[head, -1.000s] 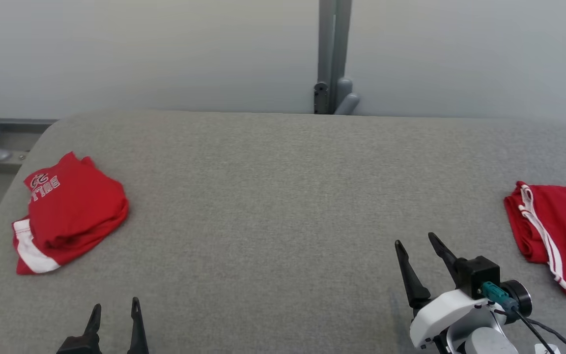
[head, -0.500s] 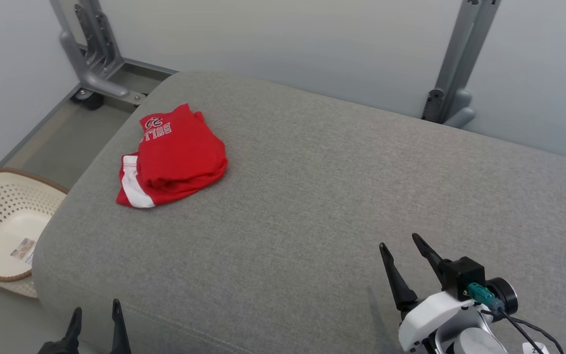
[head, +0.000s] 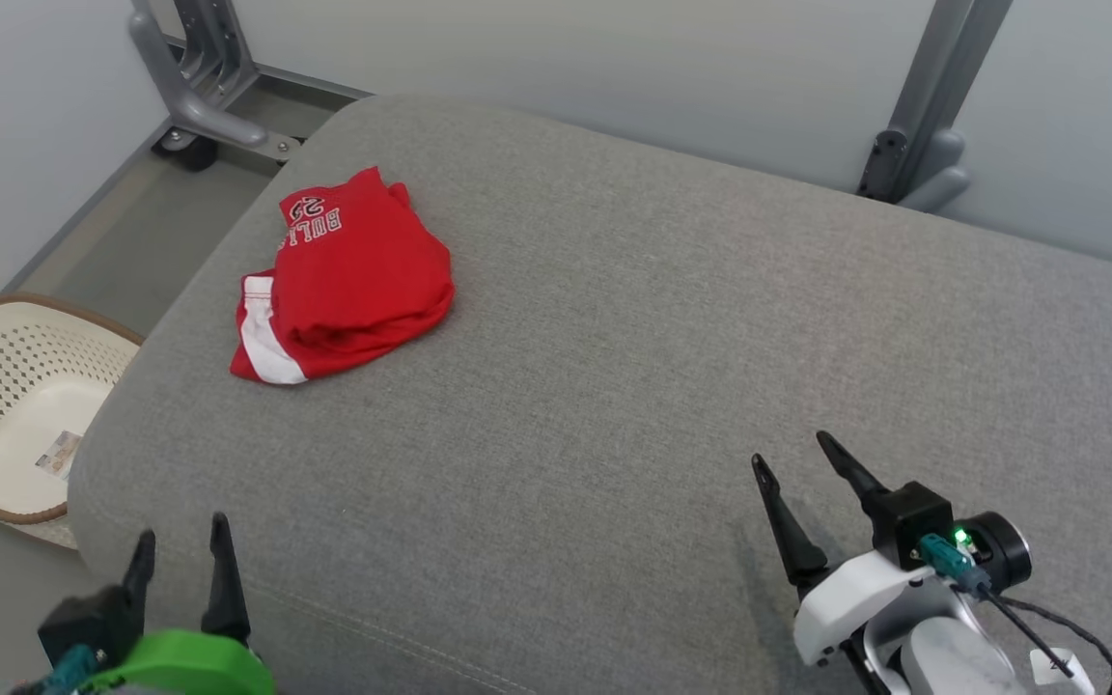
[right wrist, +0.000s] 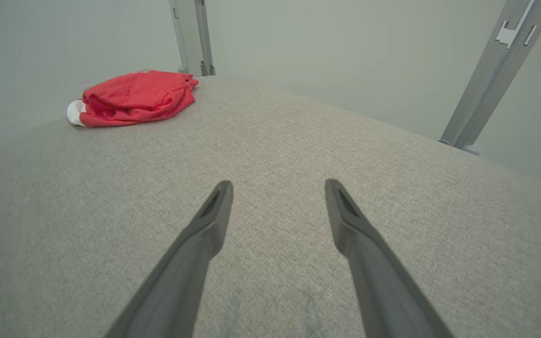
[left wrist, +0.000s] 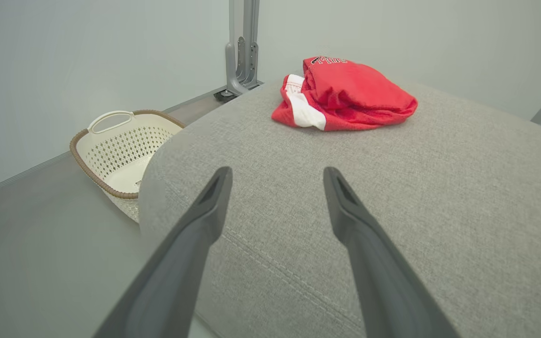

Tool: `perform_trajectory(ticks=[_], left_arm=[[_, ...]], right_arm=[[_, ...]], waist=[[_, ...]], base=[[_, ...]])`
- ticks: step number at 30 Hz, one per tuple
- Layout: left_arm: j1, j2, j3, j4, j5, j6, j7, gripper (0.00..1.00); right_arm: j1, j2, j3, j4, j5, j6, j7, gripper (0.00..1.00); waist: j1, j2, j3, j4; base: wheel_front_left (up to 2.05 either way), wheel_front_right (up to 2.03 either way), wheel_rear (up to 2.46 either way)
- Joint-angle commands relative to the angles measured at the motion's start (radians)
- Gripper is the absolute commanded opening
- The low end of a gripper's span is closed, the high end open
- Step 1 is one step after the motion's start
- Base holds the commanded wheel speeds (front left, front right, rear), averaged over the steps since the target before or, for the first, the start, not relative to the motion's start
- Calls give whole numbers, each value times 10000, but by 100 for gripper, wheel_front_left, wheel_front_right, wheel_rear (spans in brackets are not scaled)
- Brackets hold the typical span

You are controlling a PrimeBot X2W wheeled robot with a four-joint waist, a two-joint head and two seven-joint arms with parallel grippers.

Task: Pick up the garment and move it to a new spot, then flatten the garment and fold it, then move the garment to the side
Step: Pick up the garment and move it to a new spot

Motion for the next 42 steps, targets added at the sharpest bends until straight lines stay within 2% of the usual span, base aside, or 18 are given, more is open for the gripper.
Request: perform_trajectory(ticks=[1,6,14,15,19,22,27,31,39,42], left_arm=[[-513,114,121,84,-102,-91,-4,100],[-2285,796,120,762,-390,-254,-3,100],[-4545,2378,-2010,2174,-2325,-236,-1,100],[-4545,2378,-2010,2174,-2325,-236,-1,100],[-5312,3117,-3115,2960,-3426,-233,146,100],[-5729,3499,-3530,3560,-4109,-234,324,100],[-6260,3796,-4087,4383,-4712,-234,357,100],[-6520,3936,-4074,5243,-4990,-232,279,100],[-7021,3817,-3954,6426,-4785,131,32,100],[-7160,3775,-3800,6663,-4745,415,-15,100]], right_arm=[[-198,-197,-26,-102,-116,-16,-27,100],[-647,-608,66,-285,-145,-16,-27,100],[-1263,-1036,241,-619,-150,-16,-27,100],[-1263,-1036,241,-619,-150,-16,-27,100],[-1453,-1160,230,-887,-123,-16,-27,100],[-1604,-1267,221,-1017,-132,-16,-27,100],[-1645,-1317,74,-1067,-173,-16,-27,100],[-1583,-1337,7,-1065,-177,-16,-27,100],[-1386,-1331,-189,-1105,-208,-16,-27,100],[-1388,-1259,-142,-1051,-190,-16,-27,100]], waist=[[1,0,639,-529],[1,0,1551,-1014],[1,0,2642,-1744],[1,0,2642,-1744],[1,0,2981,-2114],[1,0,3189,-2382],[1,0,3409,-2720],[1,0,3408,-2938],[1,0,3377,-3039],[1,0,3358,-3032]], base=[[0,0,0],[0,0,0],[0,0,0],[0,0,0],[0,0,0],[0,0,0],[0,0,0],[0,0,0],[0,0,0],[0,0,0]])
